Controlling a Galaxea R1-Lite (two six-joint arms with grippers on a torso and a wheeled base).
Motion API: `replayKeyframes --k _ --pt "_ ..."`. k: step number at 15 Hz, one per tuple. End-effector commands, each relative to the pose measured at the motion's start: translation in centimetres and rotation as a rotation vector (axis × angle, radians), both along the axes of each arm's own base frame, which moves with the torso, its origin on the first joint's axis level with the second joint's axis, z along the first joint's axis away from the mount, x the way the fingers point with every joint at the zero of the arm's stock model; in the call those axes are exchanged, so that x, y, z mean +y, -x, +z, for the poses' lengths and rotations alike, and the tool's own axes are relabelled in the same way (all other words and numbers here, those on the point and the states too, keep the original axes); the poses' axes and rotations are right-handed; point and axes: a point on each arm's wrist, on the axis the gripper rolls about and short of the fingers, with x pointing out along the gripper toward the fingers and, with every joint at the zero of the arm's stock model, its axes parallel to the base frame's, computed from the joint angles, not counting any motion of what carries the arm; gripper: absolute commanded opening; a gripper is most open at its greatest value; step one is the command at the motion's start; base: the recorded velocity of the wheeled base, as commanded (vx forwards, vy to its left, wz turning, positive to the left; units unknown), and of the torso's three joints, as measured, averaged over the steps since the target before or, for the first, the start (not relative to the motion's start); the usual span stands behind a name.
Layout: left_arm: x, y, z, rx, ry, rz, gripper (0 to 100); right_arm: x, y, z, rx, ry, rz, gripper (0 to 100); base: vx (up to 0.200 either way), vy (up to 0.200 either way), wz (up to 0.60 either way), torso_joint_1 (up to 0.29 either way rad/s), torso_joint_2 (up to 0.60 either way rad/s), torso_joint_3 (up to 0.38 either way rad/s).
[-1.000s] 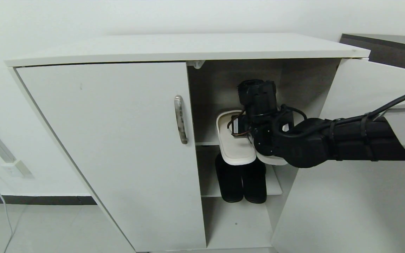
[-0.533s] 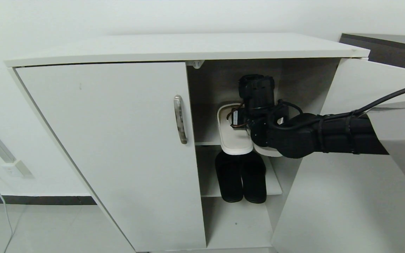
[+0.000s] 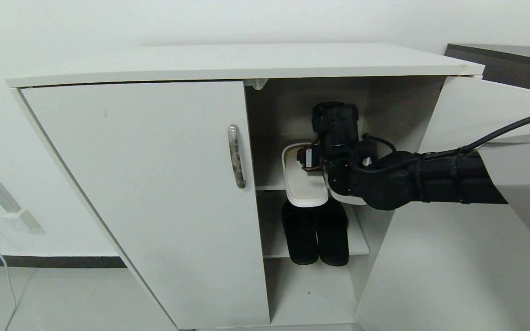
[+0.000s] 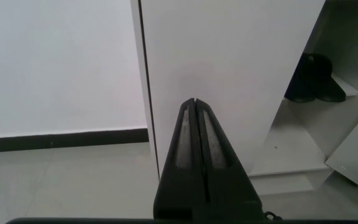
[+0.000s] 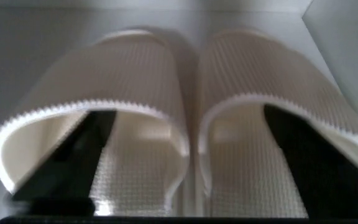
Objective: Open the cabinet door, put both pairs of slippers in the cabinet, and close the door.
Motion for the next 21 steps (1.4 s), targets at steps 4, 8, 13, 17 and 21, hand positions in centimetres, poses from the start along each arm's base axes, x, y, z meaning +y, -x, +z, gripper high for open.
replayKeyframes --k 4,8,13,17,21 --pt "0.0 0.0 0.0 0.001 0.0 0.0 0 -1.6 4.9 2.7 -0.017 -0.021 0.045 100 0.0 0.0 0.0 0.0 0.0 0.0" --pt "0.0 0.0 0.0 0.001 0.0 0.002 0 -2.9 9.8 3.4 -0.023 -0.03 0.114 100 0.0 0.0 0.0 0.0 0.0 0.0" --pt "0.0 0.0 0.0 0.001 -0.004 0.002 0 -5.0 15.1 1.0 -0.005 -0.056 0.344 100 0.0 0.0 0.0 0.0 0.0 0.0" --pt "0.0 0.0 0.0 0.001 -0.001 0.002 0 -5.8 16.3 0.1 -0.037 -0.078 0.462 100 0.0 0.0 0.0 0.0 0.0 0.0" --pt "0.0 0.0 0.0 0.001 -0.001 0.002 0 -5.5 16.5 0.0 -0.034 -0.075 0.475 100 -0.1 0.0 0.0 0.0 0.0 0.0"
